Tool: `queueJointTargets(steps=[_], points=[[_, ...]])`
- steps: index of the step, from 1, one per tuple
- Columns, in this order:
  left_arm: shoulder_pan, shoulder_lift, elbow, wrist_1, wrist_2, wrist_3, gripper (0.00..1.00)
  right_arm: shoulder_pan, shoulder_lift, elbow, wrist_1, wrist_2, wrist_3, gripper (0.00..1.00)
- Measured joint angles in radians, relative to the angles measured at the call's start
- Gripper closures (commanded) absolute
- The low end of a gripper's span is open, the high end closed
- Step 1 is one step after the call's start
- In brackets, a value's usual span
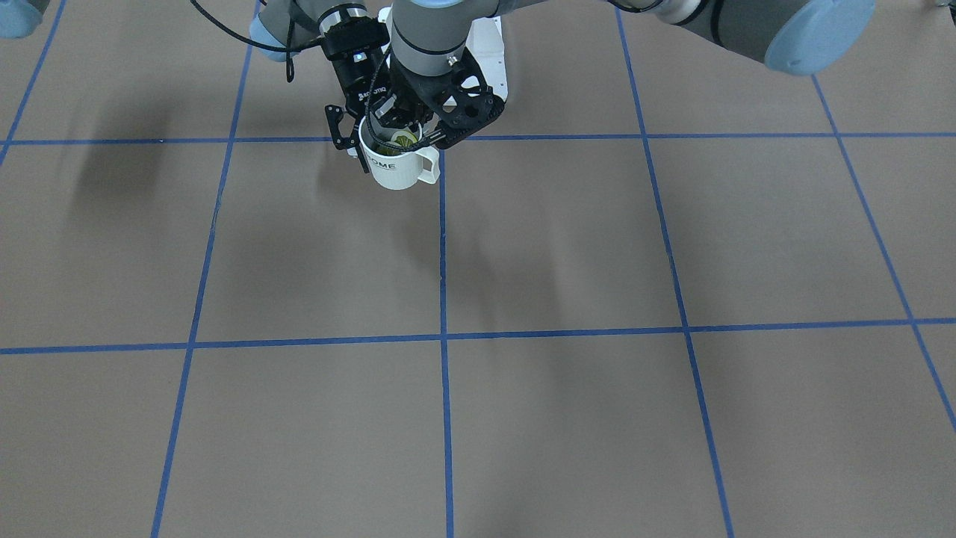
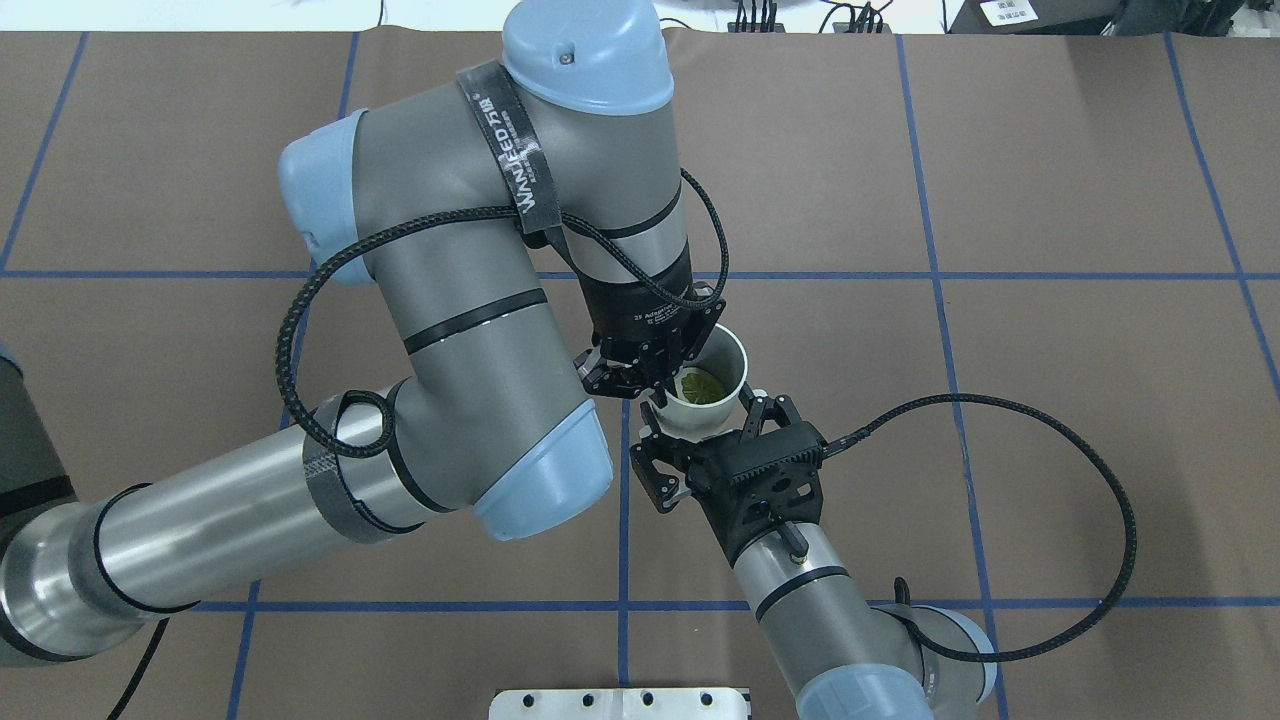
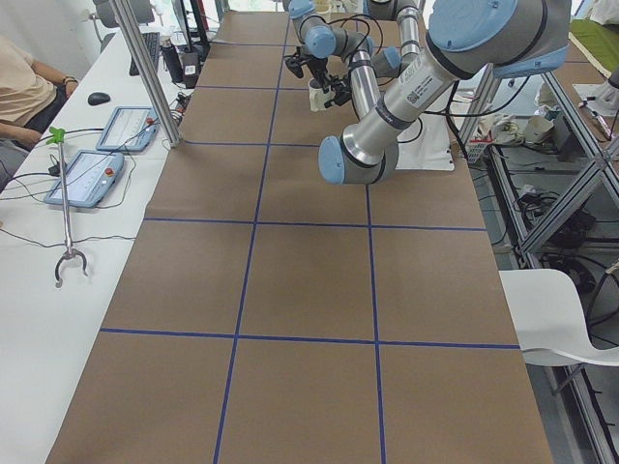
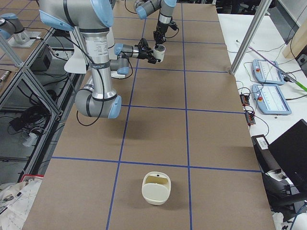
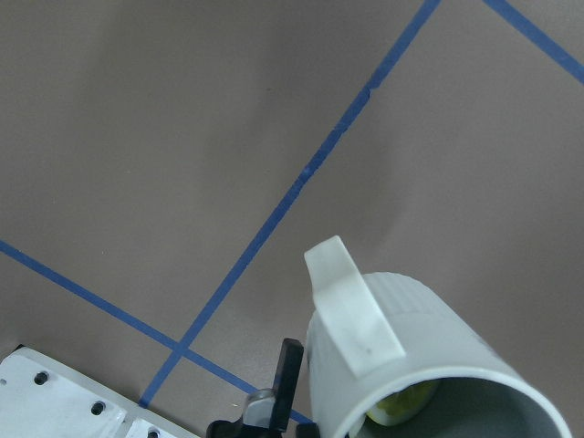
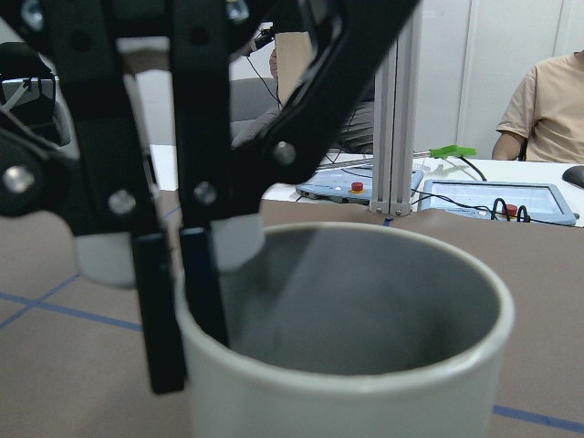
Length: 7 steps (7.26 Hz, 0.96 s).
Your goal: Left arm hands cup to right arm to dump lemon
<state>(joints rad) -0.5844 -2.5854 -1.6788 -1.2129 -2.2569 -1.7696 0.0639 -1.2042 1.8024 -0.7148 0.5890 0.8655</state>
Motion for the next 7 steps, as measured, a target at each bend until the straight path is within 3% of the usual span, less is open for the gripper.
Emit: queueJointTargets(steps=[2,3,7], points=[[0.004,-0.001,0.0,-0.001,-0.002,-0.001,1.0,0.0,0.001,-0.001,0.0,0.0,0.004,0.68],[0.005,-0.002,0.001,-0.001,-0.004,-0.001,0.02,-0.001,0.0,-0.001,0.001,0.0,0.002,0.74],[-0.003,-0.005,-0.049,0.0,-0.015,-0.001,0.0,-0.001,-0.002,-0.011,0.0,-0.002,0.0,0.77]])
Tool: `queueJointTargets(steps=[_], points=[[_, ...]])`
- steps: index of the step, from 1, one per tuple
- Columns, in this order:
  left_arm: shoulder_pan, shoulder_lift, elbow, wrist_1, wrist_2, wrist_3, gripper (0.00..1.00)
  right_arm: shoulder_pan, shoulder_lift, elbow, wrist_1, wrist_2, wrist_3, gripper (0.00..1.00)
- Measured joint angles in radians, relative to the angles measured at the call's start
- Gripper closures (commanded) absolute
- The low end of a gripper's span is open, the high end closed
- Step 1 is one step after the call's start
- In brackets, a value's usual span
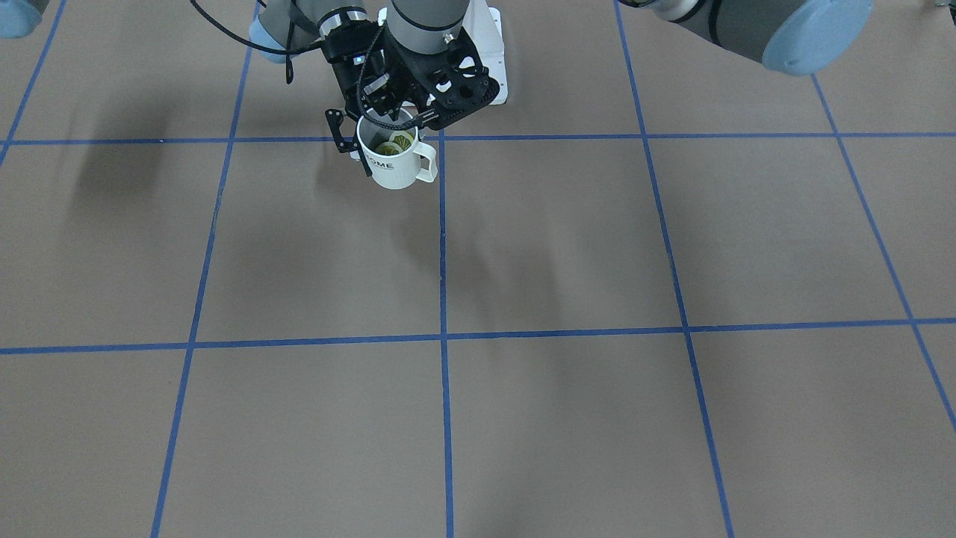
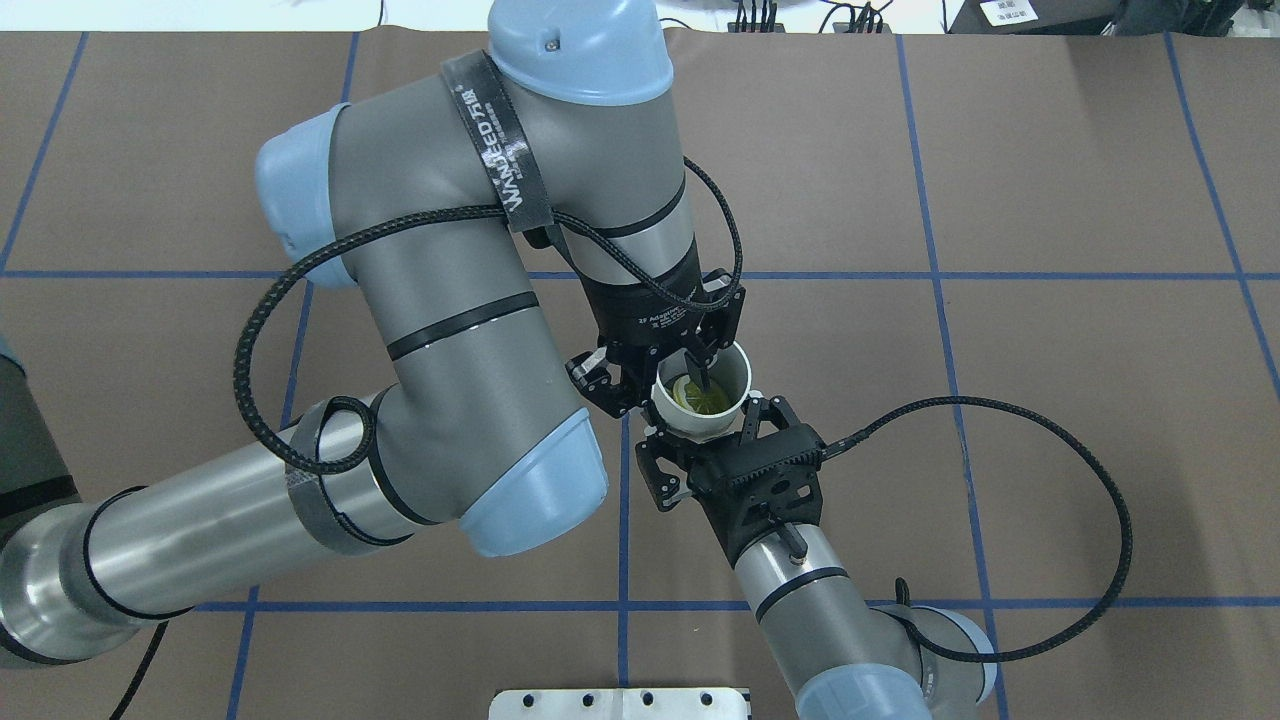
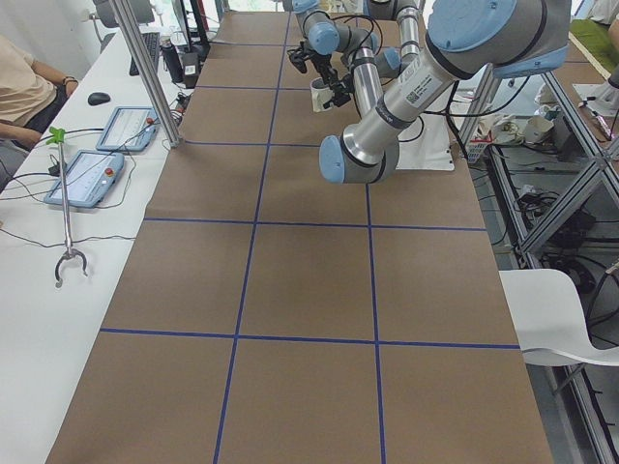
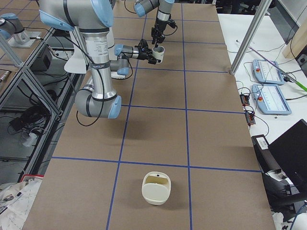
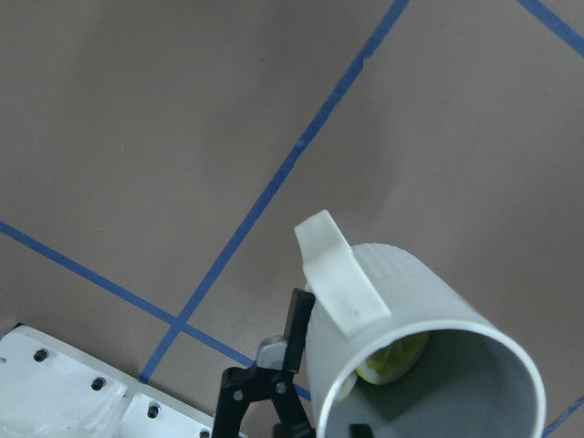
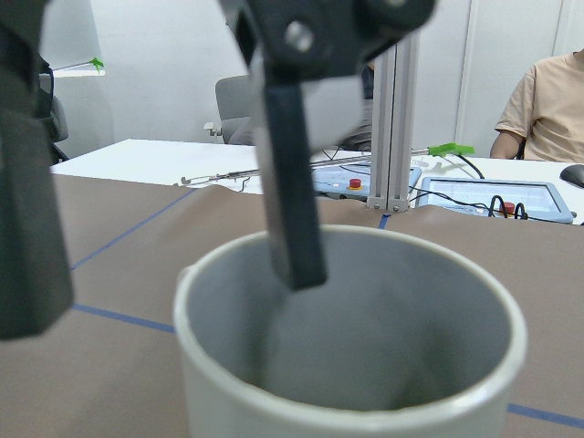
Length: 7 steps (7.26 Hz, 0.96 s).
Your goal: Left arm hands cup to right arm to dump lemon
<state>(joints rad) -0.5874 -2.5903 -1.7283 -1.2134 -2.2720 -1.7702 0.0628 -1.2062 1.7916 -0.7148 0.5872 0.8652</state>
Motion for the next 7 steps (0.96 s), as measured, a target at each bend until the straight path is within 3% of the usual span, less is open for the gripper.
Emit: queueJointTargets(steps=[4,7], points=[[-0.041,0.007,-0.068,0.003,0.007,0.001,0.0,0.059,-0.054,0.004,0.018,-0.002,0.001,0.75],[-0.047,0.045,-0.063,0.0,0.026,0.01,0.0,0.231,-0.31,0.009,0.237,0.159,0.009,0.75]])
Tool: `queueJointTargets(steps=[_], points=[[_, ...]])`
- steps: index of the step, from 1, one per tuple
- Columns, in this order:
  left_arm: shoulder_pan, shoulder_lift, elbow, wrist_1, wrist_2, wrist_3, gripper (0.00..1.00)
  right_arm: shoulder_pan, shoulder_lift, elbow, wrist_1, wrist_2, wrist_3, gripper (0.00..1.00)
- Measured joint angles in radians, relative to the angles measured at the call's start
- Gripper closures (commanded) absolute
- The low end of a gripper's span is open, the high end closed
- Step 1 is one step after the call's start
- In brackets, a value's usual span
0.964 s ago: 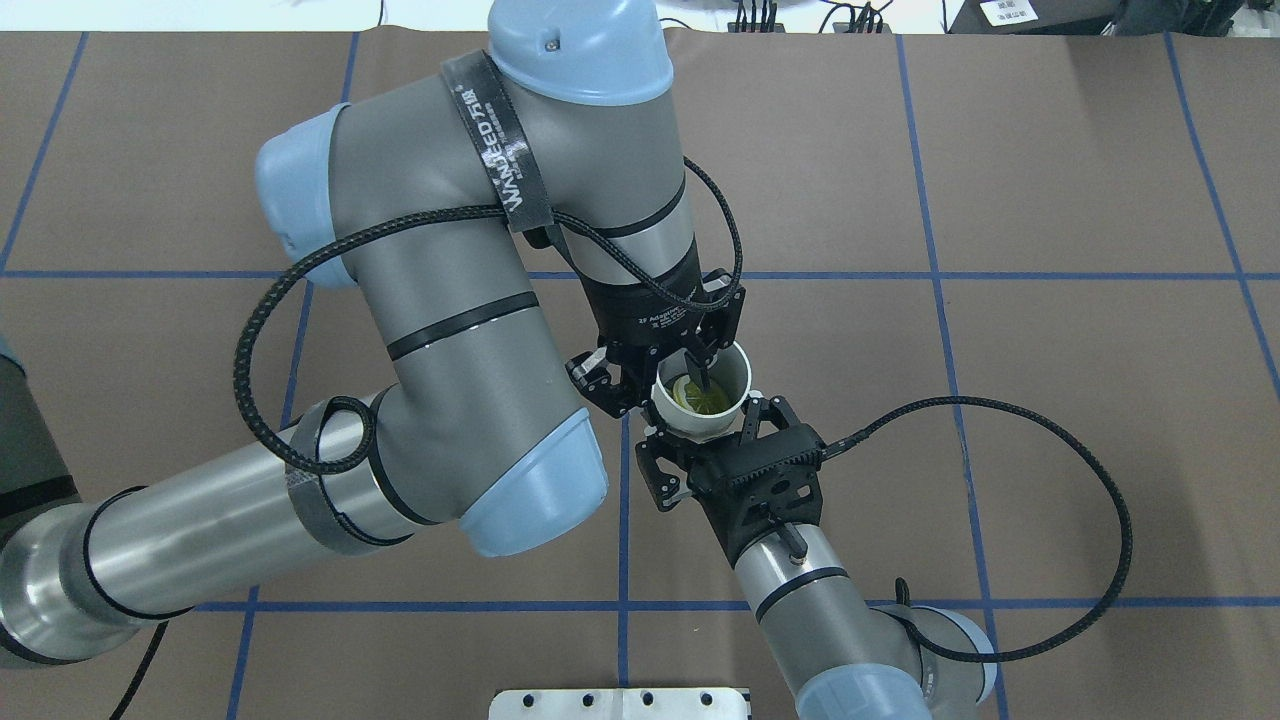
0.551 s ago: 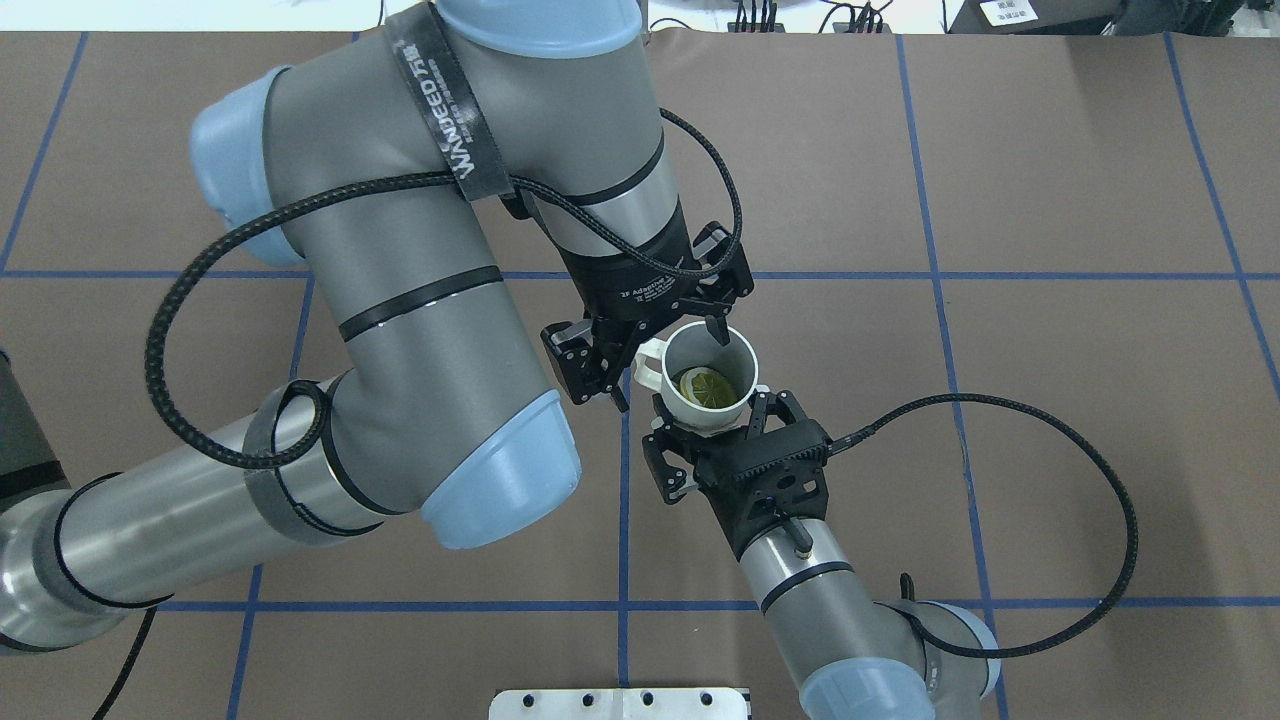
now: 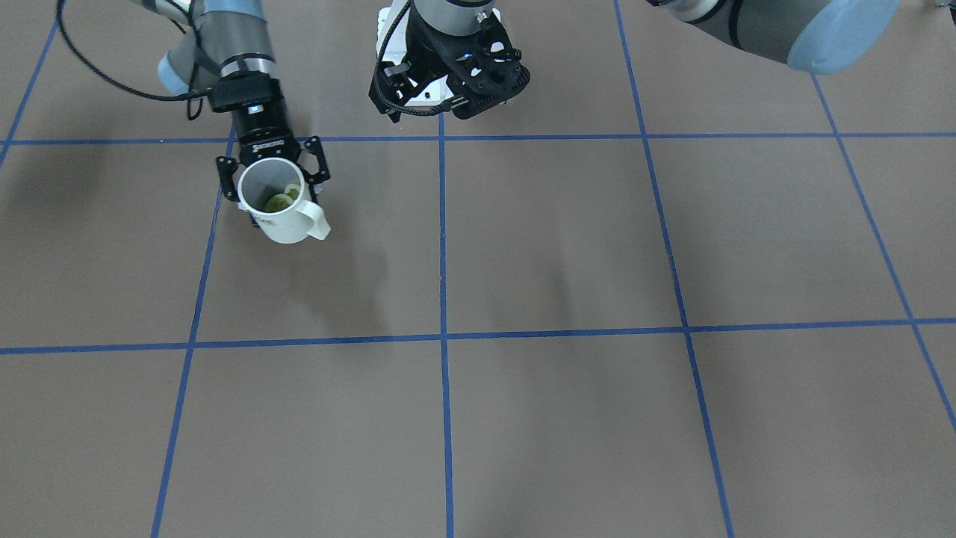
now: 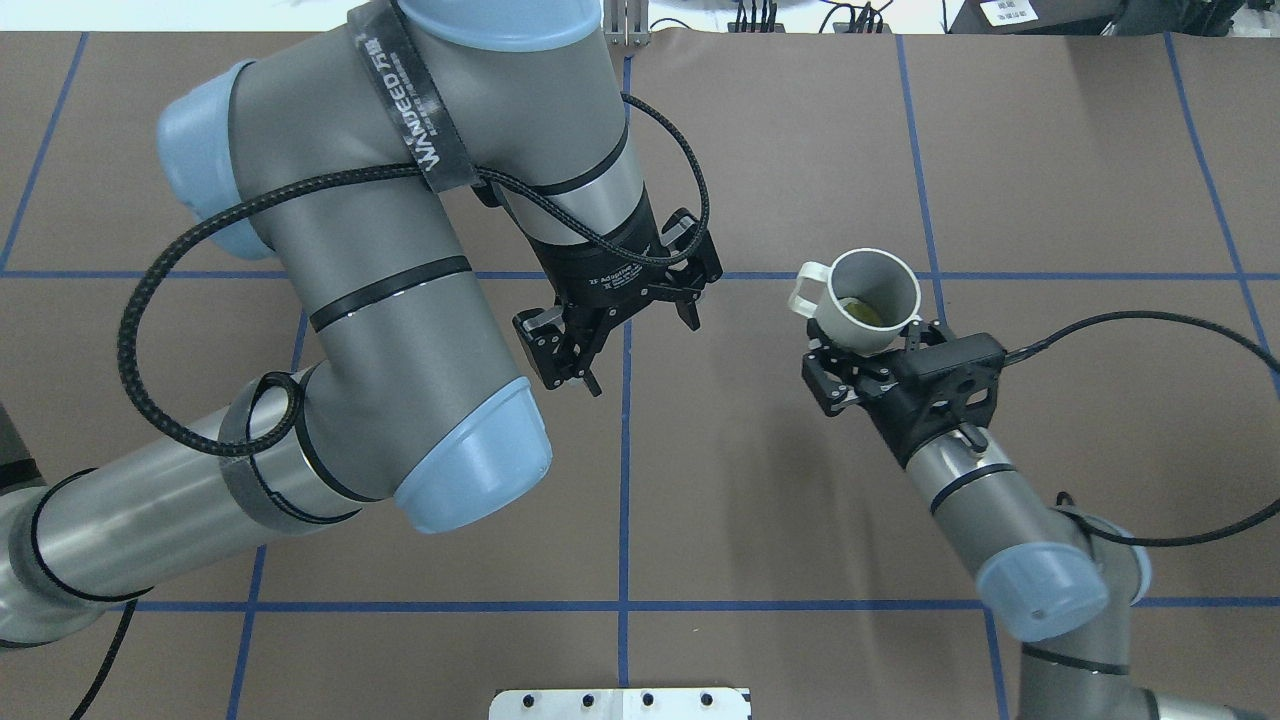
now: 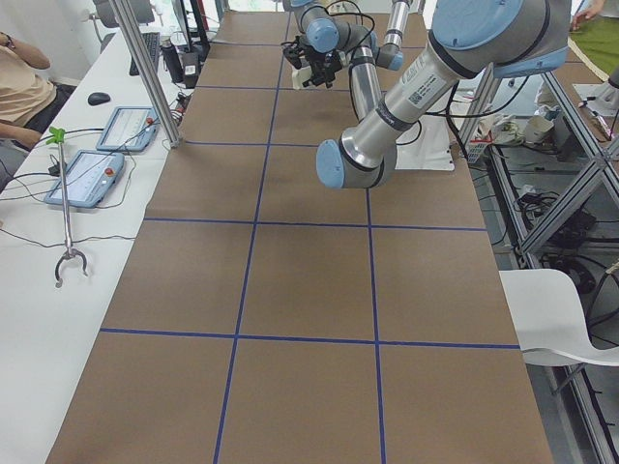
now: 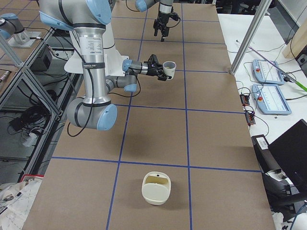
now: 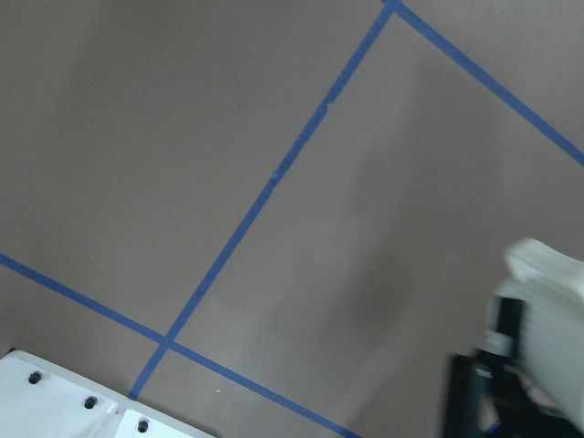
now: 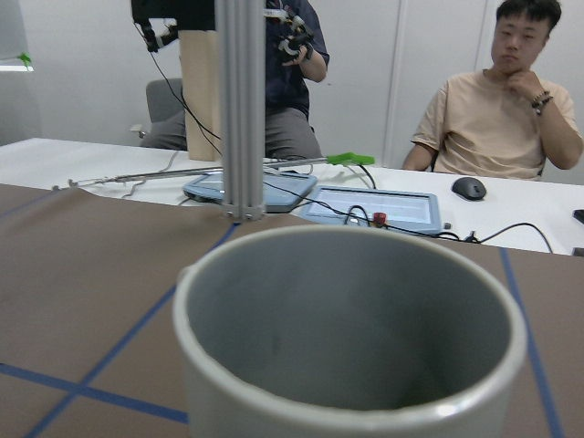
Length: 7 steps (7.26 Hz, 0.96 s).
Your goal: Left arm hands cup to right arm to dump lemon
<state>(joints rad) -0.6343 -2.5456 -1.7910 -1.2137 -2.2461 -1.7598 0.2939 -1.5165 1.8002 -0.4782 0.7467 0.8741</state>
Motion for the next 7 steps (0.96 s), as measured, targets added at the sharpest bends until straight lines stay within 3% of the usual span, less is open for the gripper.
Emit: queueJointTargets(steps=[2,3,4,7], points=[[0.006,0.012,0.013,-0.002,0.021,-0.001,0.0,0.177,-0.211,-0.009,0.168,0.199,0.002,0.75],[0.008,0.012,0.016,-0.003,0.024,-0.005,0.0,0.241,-0.287,-0.016,0.232,0.255,0.01,0.89],[0.008,0.012,0.018,-0.003,0.028,-0.006,0.0,0.294,-0.358,-0.053,0.345,0.298,0.056,0.88],[0.009,0.014,0.024,-0.003,0.05,-0.004,0.0,0.522,-0.437,-0.406,0.879,0.534,0.243,0.87]])
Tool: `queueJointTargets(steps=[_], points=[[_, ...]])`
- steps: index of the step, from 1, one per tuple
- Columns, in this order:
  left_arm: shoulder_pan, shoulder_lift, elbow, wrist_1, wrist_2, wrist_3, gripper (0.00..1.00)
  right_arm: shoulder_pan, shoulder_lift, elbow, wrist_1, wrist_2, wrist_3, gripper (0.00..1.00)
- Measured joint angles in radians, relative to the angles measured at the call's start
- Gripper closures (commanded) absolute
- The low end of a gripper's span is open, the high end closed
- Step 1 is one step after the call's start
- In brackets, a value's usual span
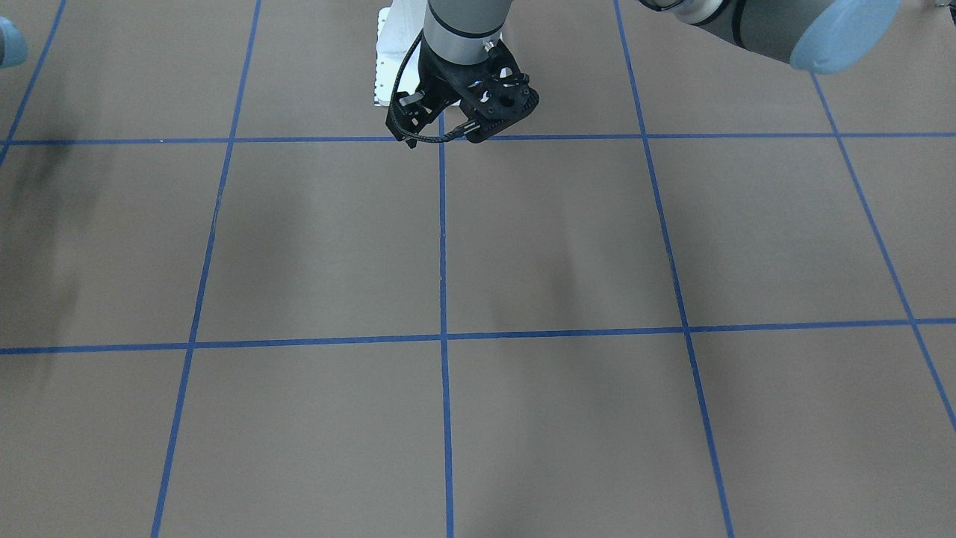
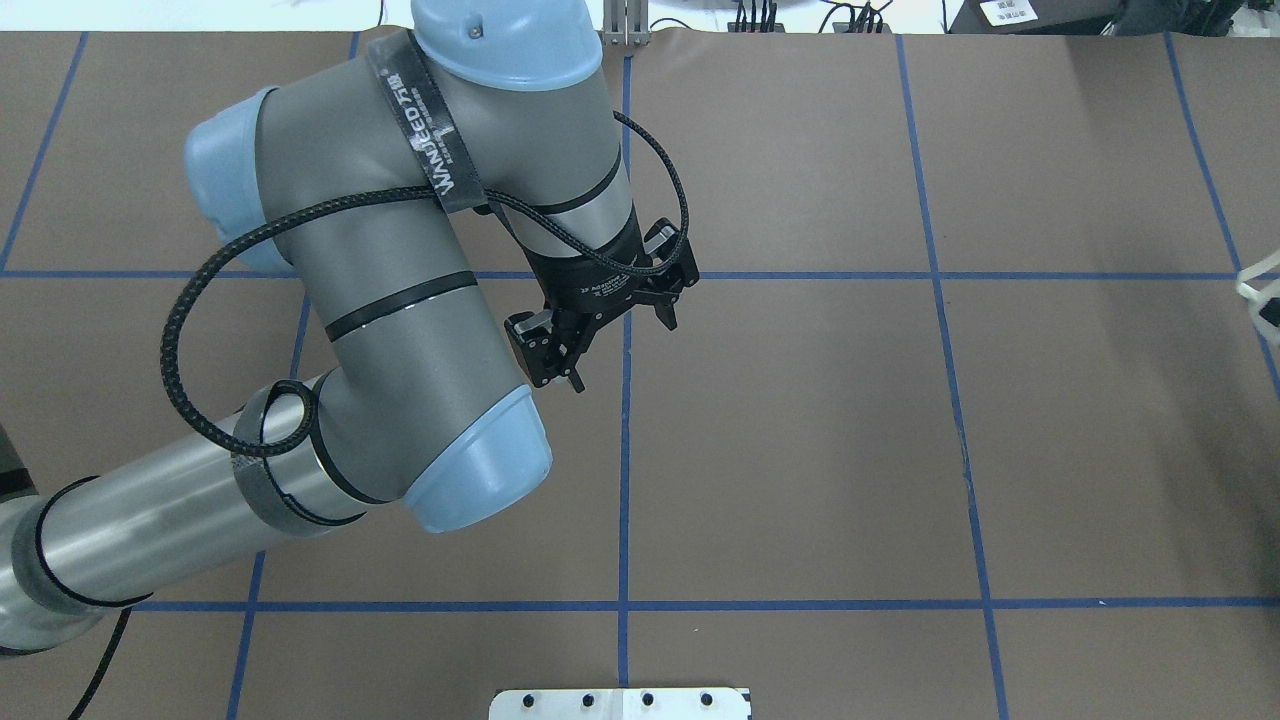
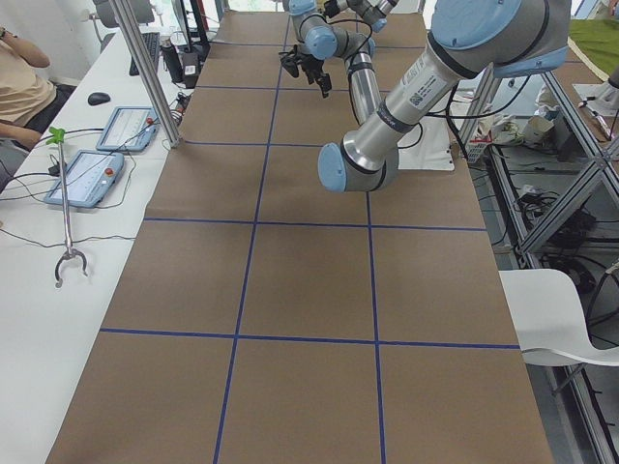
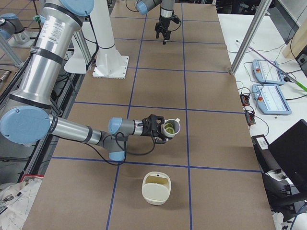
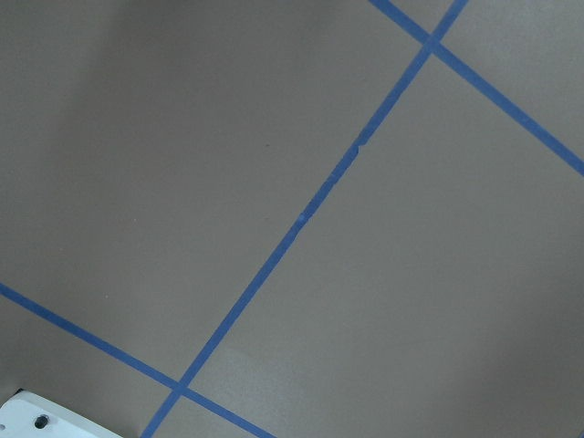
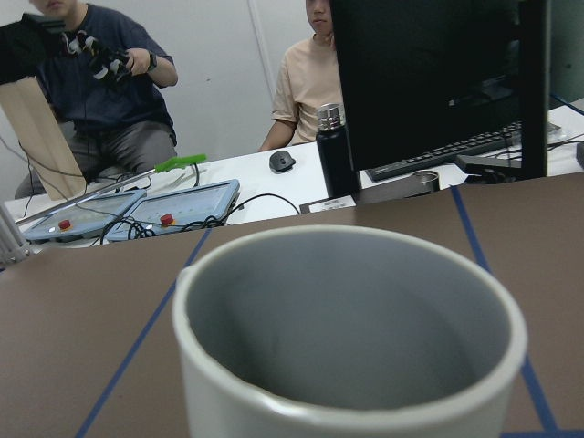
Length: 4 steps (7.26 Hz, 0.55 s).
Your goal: Left arm hands cup to right arm to dump lemon
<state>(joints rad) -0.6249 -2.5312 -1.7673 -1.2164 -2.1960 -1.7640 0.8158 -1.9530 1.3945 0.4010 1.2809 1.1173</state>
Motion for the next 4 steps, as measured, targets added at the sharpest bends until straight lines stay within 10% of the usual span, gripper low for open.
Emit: queueJointTargets(steps=[4], points=[[0.005,0.001,0.003,-0.001,0.003,-0.002,0.0,0.109,-0.011,-0.217,0.322,0.057,0.442,0.9]])
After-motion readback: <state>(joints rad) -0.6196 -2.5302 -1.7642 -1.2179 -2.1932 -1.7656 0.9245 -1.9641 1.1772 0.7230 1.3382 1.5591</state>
